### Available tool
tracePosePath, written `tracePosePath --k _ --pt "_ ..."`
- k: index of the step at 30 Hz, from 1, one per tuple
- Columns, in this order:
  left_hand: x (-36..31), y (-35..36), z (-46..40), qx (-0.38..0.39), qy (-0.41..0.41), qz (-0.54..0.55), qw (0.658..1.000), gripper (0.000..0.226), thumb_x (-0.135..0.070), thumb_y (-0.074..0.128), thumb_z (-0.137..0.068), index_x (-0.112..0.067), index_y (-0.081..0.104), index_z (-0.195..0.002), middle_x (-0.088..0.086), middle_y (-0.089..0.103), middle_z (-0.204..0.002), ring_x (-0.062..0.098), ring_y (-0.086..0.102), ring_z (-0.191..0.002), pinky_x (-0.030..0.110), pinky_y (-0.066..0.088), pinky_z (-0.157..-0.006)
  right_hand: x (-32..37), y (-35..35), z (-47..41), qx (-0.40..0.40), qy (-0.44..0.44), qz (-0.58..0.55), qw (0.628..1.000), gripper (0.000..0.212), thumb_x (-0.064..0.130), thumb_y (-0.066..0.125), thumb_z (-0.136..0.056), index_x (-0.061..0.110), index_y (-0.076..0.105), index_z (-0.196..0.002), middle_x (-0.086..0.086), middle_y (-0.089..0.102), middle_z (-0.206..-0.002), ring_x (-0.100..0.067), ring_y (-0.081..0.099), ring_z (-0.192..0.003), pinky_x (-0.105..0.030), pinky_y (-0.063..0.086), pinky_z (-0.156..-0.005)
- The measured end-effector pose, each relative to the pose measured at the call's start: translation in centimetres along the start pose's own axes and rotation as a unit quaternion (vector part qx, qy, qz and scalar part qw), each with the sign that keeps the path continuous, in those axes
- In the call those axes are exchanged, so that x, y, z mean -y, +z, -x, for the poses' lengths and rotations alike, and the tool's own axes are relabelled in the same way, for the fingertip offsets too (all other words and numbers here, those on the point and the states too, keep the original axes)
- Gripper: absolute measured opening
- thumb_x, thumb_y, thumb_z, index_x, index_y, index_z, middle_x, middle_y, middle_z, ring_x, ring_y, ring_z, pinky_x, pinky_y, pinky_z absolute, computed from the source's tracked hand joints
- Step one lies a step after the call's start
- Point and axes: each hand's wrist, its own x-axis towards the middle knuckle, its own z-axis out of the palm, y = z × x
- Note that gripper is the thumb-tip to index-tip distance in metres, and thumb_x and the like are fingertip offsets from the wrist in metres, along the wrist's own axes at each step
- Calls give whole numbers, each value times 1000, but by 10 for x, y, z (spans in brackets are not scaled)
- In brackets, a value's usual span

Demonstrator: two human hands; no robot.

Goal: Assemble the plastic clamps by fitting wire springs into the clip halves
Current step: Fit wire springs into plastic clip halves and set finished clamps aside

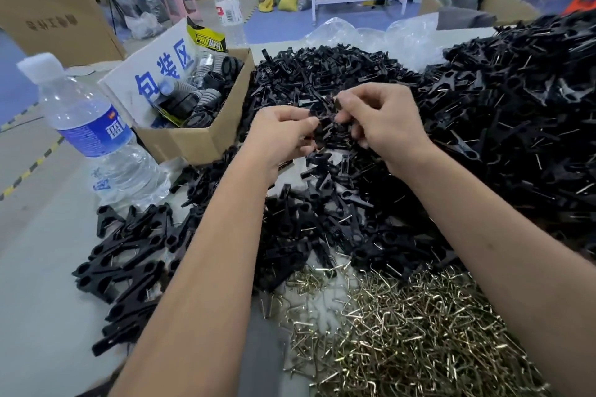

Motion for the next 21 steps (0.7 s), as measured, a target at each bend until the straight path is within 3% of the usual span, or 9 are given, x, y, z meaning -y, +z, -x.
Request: tracePosePath --k 2,4,7,9,12,14,18,21 --pt "1 1 15 24 2 26 999 18 -8 67 -99 -8 68 -118 12 69 -106 21 70 -75 29 64 -68 5 -7 22 17 1 -24 1000 32 28 58 -107 12 73 -84 -1 63 -61 -6 41 -41 -17 31 -39" --pt "8 5 31 65 3 60 996 19 -9 65 -101 -8 66 -120 15 66 -112 26 72 -83 27 61 -70 5 -15 47 38 14 -45 998 39 31 50 -110 5 75 -97 0 53 -62 -6 36 -45 -17 28 -41" --pt "24 11 53 99 17 103 990 16 -8 64 -101 -8 63 -117 17 62 -108 22 71 -82 25 59 -70 4 -27 78 71 70 -133 986 32 18 43 -112 11 72 -125 -1 60 -79 -7 46 -59 -20 39 -48" --pt "35 12 65 107 29 111 988 13 -8 68 -98 -9 64 -111 16 67 -103 22 71 -81 25 59 -68 2 -32 95 70 68 -137 986 35 5 45 -110 15 69 -133 -2 69 -92 -9 57 -72 -23 51 -59" --pt "48 12 78 109 60 102 987 15 -7 76 -92 -8 68 -105 11 76 -88 20 73 -70 22 57 -60 -6 -40 114 29 0 -72 997 35 -2 64 -99 19 74 -124 -1 79 -105 -12 73 -94 -28 60 -82" --pt "54 12 83 110 80 96 986 6 -4 75 -92 -7 72 -96 14 77 -84 21 74 -71 21 57 -60 -10 -44 123 7 -30 -50 998 31 0 77 -89 19 77 -113 -1 80 -104 -18 76 -99 -32 61 -89" --pt "58 10 86 115 89 109 983 11 5 69 -94 -3 72 -87 19 76 -83 28 78 -83 26 62 -70 -12 -44 132 -24 -9 -117 993 22 9 86 -79 23 81 -95 -7 80 -93 -24 79 -88 -32 63 -83" --pt "57 10 87 135 84 105 982 19 9 68 -92 -6 74 -81 12 74 -74 31 78 -81 29 63 -71 -15 -44 132 -34 -22 -97 994 22 10 86 -81 27 83 -94 0 79 -92 -16 75 -87 -29 61 -82"
